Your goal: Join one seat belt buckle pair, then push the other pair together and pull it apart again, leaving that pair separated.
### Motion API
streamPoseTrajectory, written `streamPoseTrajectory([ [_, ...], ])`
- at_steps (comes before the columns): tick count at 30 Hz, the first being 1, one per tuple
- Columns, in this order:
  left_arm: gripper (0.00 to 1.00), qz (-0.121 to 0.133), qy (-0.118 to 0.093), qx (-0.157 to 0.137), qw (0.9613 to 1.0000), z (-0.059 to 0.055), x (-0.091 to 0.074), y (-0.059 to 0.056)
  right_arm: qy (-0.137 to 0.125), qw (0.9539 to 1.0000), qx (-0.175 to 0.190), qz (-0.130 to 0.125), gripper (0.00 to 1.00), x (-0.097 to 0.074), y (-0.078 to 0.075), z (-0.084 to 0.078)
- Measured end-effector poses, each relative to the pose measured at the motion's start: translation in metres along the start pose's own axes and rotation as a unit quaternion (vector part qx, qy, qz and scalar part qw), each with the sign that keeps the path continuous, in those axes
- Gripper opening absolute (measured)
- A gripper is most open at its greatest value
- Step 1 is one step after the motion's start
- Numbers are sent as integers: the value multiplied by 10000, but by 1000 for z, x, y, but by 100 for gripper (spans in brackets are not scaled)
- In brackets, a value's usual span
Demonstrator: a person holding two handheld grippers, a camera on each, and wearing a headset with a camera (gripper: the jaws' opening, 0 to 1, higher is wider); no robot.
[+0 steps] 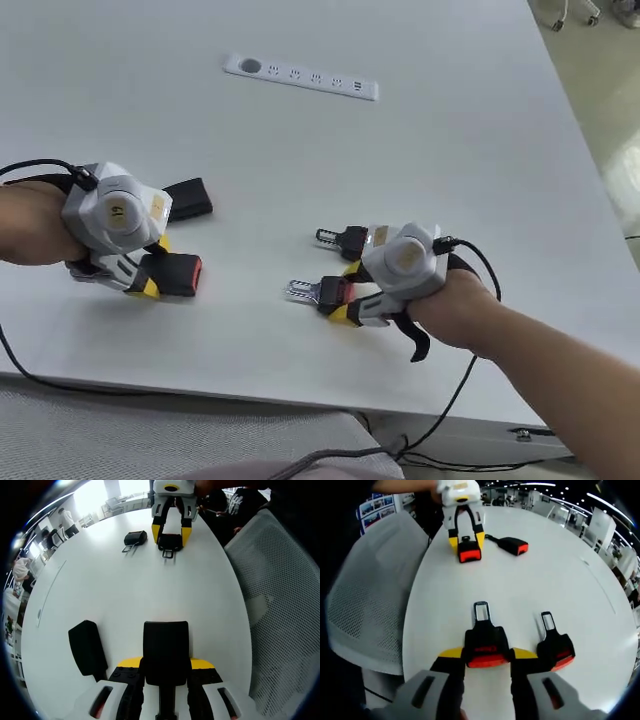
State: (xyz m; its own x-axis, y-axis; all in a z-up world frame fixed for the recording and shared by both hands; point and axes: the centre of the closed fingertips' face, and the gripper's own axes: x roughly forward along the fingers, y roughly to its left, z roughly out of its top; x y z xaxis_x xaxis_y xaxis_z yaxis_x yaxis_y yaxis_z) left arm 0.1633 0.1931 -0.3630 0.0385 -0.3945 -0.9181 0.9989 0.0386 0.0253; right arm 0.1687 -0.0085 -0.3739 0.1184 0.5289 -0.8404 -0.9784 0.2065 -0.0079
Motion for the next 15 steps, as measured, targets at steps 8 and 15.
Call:
streamPoseTrajectory([
  [8,33,-14,-53,-77,10000,1,0,0,-98,9999,-101,-11,35,16,6,24],
  [15,33,-58,-63,-52,10000,1,0,0,-228,9997,-82,19,35,30,9,48],
])
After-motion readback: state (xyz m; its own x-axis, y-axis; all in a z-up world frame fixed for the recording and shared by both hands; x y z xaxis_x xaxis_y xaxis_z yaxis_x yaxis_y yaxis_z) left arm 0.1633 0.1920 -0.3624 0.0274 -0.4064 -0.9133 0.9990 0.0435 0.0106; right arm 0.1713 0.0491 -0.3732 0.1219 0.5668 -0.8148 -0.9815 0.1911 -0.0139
